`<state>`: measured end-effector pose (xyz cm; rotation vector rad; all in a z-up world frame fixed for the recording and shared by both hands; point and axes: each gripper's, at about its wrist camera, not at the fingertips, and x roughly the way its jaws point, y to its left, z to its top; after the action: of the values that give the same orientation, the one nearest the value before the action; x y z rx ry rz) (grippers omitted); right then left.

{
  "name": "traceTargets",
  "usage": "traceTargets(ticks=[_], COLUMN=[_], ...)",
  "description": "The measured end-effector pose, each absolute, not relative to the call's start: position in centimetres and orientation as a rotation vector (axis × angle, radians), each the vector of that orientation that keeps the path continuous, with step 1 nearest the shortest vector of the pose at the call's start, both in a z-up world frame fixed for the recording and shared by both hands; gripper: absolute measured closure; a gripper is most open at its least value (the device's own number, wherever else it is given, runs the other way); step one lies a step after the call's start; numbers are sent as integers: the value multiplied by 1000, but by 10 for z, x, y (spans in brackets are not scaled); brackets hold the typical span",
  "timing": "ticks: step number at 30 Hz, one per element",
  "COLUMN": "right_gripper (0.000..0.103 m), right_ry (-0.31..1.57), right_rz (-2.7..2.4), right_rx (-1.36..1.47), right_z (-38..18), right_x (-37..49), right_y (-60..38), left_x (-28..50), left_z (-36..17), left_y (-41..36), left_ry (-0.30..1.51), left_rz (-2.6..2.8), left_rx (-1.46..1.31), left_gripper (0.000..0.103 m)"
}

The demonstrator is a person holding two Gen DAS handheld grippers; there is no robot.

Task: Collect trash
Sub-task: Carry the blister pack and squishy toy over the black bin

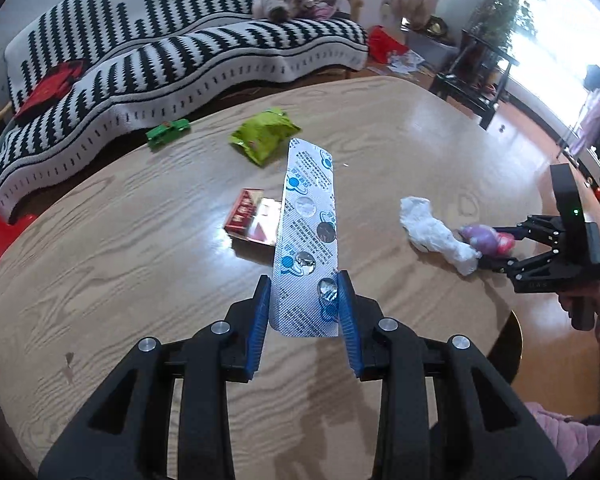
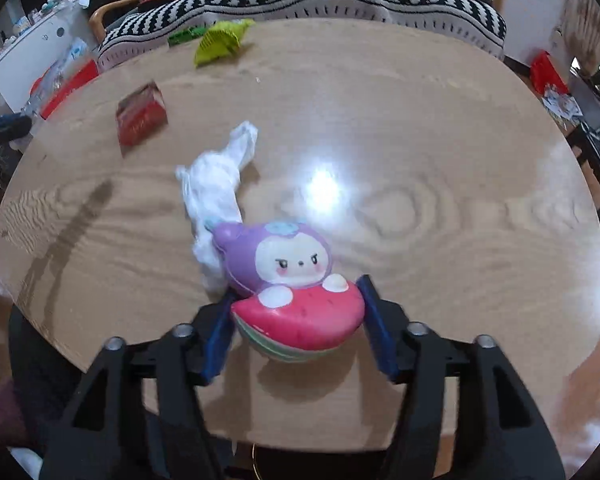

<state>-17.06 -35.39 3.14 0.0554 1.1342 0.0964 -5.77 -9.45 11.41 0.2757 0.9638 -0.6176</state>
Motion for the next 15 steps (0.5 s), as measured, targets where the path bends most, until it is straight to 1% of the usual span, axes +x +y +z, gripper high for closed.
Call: traceTargets(ticks=[1, 3, 5, 7, 15], right_gripper=[27, 27, 33, 54, 64], right_ry=[1133, 1130, 1122, 1108, 1070], right_rz=[91, 83, 81, 113, 140], right_rx=[55, 39, 25, 51, 82], right_z=[30, 29, 30, 32, 48], right_x=[-177, -183, -188, -189, -194], right_y=[-356, -358, -359, -362, -363], left_x=[-62, -68, -72, -76, -88], left_z=[115, 116, 117, 117, 122], left_y=[-97, -100, -102, -103, -104], left_ry=[963, 960, 960, 963, 959], left_rz=[-622, -627, -629, -631, -624], left_rx=[281, 290, 293, 291, 304], left_gripper=[70, 70, 70, 70, 70])
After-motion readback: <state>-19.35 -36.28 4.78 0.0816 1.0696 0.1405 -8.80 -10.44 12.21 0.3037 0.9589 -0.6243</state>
